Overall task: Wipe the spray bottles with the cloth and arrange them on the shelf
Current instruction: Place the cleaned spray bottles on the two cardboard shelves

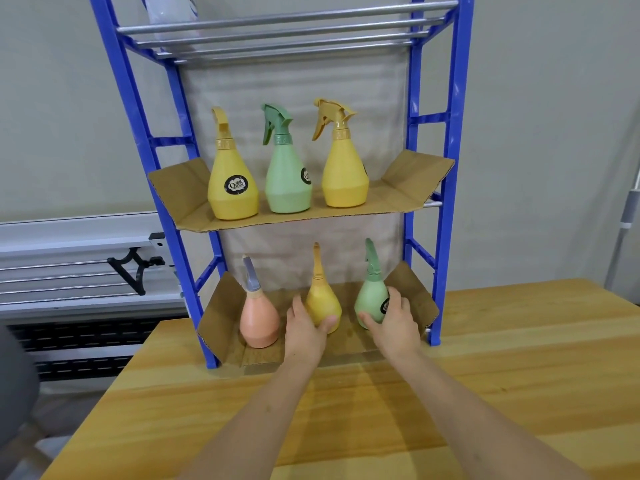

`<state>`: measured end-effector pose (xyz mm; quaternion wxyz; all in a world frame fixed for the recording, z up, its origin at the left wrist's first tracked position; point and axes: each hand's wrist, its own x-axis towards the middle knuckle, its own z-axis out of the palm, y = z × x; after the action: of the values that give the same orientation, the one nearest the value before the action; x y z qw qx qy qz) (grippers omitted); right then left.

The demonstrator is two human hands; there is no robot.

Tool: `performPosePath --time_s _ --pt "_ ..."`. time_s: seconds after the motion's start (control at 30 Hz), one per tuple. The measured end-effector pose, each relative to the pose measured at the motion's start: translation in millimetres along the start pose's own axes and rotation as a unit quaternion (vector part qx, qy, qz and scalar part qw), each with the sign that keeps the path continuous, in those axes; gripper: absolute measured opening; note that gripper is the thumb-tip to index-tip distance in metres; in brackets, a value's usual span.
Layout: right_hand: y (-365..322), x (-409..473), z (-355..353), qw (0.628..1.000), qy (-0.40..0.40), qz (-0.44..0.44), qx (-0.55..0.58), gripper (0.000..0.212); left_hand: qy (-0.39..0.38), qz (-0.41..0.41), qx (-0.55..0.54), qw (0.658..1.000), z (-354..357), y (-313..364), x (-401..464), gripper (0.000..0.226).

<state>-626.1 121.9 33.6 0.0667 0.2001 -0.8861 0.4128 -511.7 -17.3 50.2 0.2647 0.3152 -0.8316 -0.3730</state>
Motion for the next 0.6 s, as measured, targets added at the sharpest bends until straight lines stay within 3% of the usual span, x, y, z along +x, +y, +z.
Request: performPosePath --time_s 0.1,0.17,0.27,0.4,0.6 --pt "3 0 1 1.0 0.004 -0.004 -0.002 0.087 0.1 0.05 -0.034 0.993 -10 -10 -21 0.061" --pt "3 0 0 1.0 0.005 -0.003 -0.002 0.087 0.178 0.055 0.003 0.982 -23 -20 -30 0.047" --pt "3 -1 1 1.0 0.009 -0.009 0.003 0.087 0.263 -0.011 0.076 0.962 -45 -35 -25 0.064" --pt "3 -1 1 1.0 0.009 -0.008 0.008 0.086 0.183 -0.095 0.061 0.976 -61 -49 -11 0.101" --pt "3 -2 0 1.0 0.009 -0.01 0.021 0.085 0.12 -0.107 0.058 0.985 -62 -53 5 0.083"
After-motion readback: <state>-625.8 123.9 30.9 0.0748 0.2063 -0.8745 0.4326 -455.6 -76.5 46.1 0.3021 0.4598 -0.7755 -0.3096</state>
